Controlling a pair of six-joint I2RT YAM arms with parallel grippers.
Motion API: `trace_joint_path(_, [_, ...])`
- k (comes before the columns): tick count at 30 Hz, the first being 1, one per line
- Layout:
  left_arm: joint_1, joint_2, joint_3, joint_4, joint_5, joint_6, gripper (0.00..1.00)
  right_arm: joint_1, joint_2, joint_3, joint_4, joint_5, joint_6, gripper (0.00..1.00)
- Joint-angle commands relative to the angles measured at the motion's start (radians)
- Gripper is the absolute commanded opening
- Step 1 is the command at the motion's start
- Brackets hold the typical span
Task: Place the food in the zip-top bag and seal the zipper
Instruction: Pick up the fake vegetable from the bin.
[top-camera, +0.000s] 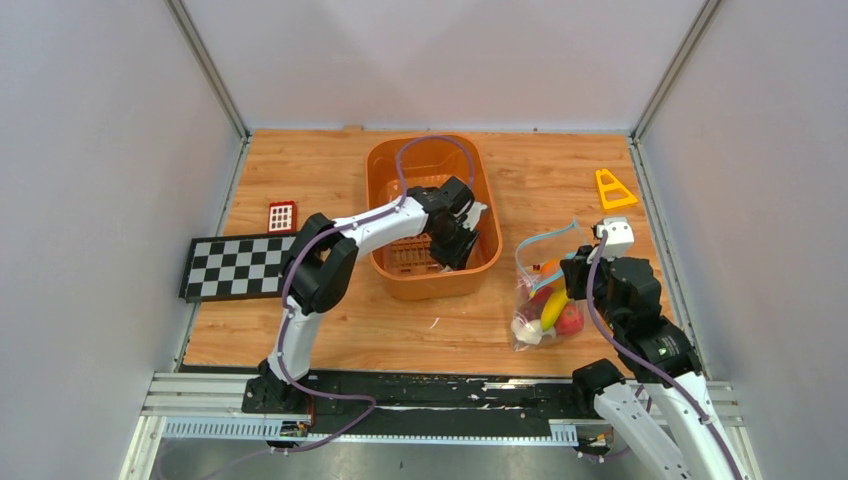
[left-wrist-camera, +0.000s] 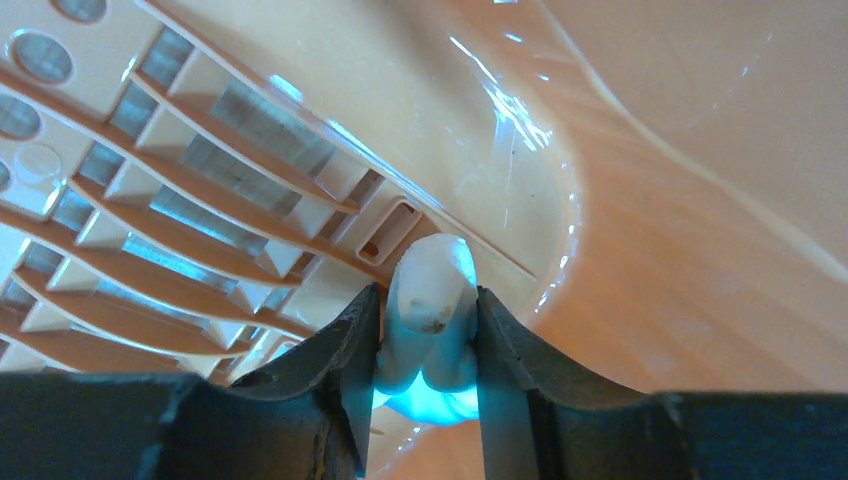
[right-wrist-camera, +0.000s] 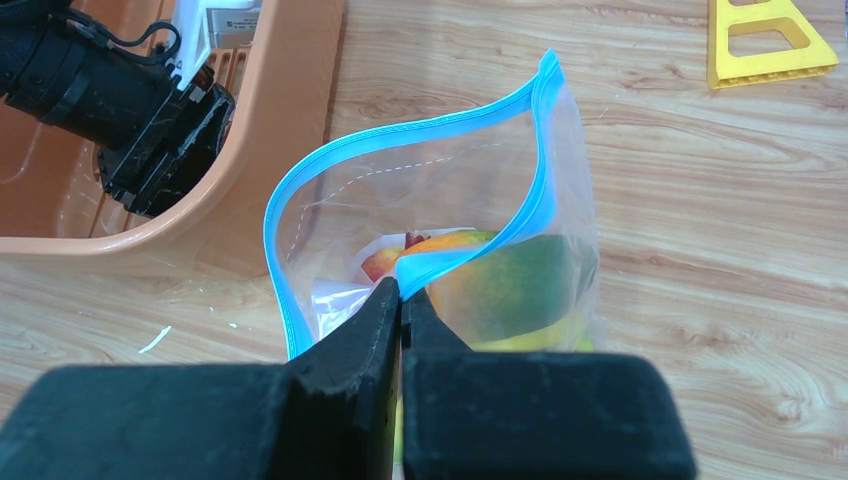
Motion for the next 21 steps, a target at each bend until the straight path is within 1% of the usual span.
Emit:
trace_joint_path(1, [-0.008,-0.002,-0.012,-0.048,-0.137,0.04,0.34,0.002,-0.023,0.01,0.045,0.009,-0.018,0.0])
trace_joint_path(4, [0.026,-0.042,0.015,-0.046,-0.228,0.027,0.21,0.002,-0.027,0.015,0.041,0.019,-0.02,0.0])
trace_joint_path(7, [0.113,-0.083,0.03,-0.023,-0.251,-0.015,0.15,0.001,-0.031,0.023,0.033,0.02,-0.028,0.0])
trace_joint_path(11, [0.235,-0.145,0.067,0.038,-0.246,-0.062,0.13,0.002,-0.039,0.032,0.024,0.022,-0.043,0.0])
trace_joint_path(14, [0.258,-0.144,0.141,0.014,-0.22,-0.03,0.14,0.002,-0.04,0.03,0.024,0.02,-0.044,0.0])
trace_joint_path(15, [0.259,-0.143,0.155,-0.001,-0.242,-0.026,0.14,0.001,-0.04,0.029,0.026,0.018,-0.044,0.0])
trace_joint_path(17, [0.275,-0.159,0.133,-0.001,-0.267,-0.051,0.13,0.001,-0.038,0.027,0.033,0.015,-0.044,0.0])
trace_joint_path(21, [0.325,-0.227,0.011,0.061,-0.281,-0.119,0.09,0.002,-0.038,0.025,0.041,0.01,-0.043,0.0])
